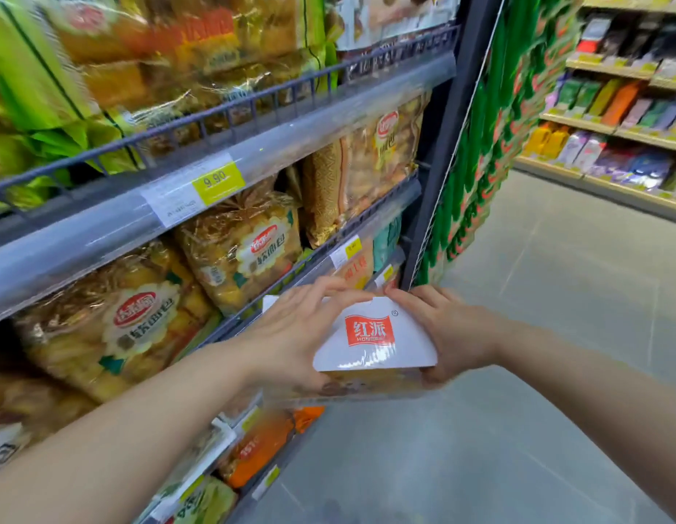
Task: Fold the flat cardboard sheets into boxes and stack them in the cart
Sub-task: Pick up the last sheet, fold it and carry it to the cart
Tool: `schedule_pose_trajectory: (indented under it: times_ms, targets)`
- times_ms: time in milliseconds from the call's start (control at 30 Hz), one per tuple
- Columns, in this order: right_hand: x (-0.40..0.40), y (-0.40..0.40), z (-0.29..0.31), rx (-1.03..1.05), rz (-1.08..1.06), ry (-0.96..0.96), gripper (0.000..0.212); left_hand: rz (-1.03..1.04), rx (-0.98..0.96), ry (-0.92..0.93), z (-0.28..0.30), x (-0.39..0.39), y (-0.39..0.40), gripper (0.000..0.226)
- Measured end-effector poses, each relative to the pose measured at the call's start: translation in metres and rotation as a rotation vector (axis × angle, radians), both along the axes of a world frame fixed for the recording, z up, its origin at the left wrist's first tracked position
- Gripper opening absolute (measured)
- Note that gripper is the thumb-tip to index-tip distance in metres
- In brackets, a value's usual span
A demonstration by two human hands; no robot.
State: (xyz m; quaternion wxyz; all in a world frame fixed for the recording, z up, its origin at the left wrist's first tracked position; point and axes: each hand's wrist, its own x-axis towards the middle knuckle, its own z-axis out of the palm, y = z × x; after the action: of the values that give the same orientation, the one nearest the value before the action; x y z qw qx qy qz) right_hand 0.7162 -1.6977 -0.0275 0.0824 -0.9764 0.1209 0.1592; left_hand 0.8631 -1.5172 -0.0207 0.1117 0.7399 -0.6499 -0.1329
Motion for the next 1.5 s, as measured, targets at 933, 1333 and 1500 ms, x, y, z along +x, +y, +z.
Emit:
schedule_pose_trajectory:
  times_ms: [933, 1333, 1500]
  targets:
    - [-0.006, 0.290, -0.004, 0.058, 1.284, 0.086, 0.106, 1.524, 0.103, -0.031, -0.042, -0.290, 0.314, 0.102]
    - [-0.125, 0.560, -0.038, 0.083, 1.618, 0.228, 0.107, 1.940, 0.112, 0.194, -0.066, -0.474, 0.522, 0.108]
    - [-0.179, 0.670, -0.030, 0.089, 1.731, 0.229, 0.106, 2.042, 0.145, 0.219, -0.055, -0.542, 0.612, 0.112]
